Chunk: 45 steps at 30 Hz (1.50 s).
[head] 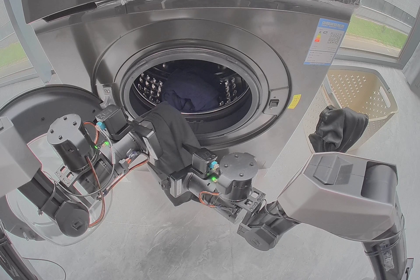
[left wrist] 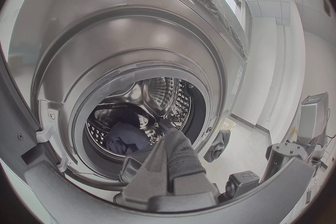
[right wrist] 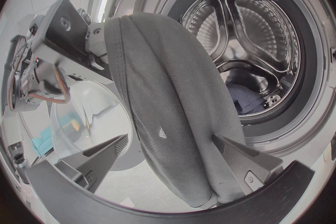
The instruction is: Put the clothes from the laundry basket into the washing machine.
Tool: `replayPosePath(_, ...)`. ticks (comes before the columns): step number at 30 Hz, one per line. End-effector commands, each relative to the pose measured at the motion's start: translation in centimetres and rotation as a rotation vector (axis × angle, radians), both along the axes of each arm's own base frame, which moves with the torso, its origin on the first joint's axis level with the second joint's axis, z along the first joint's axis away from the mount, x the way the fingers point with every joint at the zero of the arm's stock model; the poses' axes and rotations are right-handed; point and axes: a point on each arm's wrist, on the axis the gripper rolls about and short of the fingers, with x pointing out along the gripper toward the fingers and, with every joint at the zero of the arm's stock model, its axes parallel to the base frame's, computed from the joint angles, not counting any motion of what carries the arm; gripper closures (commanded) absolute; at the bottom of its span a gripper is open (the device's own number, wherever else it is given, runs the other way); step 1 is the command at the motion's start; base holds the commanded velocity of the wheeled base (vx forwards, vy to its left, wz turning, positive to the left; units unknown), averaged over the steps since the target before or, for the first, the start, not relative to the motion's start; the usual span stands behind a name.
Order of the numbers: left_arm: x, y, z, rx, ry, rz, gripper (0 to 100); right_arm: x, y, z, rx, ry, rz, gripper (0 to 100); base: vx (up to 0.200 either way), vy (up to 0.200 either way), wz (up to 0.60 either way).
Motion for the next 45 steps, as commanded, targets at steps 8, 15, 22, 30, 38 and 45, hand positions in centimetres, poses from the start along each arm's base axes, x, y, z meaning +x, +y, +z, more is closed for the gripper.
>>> replayPosePath(8,0.0,-0.1,-0.1,0.001,0.003,-0.002,100,1.0,0.6,-1.7,-0.008,0.011,-0.03,0,0.0,0.0,0.0)
replayPosePath(15,0.1,0.1,-0.3,0.005,0.01,0.004,100,0.8,0.5,-1.5,-0.012,-0.004,-0.042,100,0.0,0.0,0.0)
replayPosePath(22,0.6,0.6,-0.9,0.012,0.029,0.027,100,-1.3,-2.8,2.8,-0.01,-0.01,-0.058,100,0.0,0.0,0.0)
replayPosePath(30,0.8,0.9,-0.9,0.012,0.029,0.037,100,-2.0,-8.5,5.0,-0.047,0.01,-0.136,100,0.0,0.0,0.0)
replayPosePath(38,0.1,1.6,-0.8,0.018,0.036,0.044,100,-1.4,-13.2,5.4,-0.069,0.028,-0.235,100,0.0,0.0,0.0)
replayPosePath(45,-2.5,2.3,-0.9,0.043,0.059,0.021,100,-1.5,-15.3,7.4,-0.011,-0.019,-0.281,100,0.0,0.0,0.0)
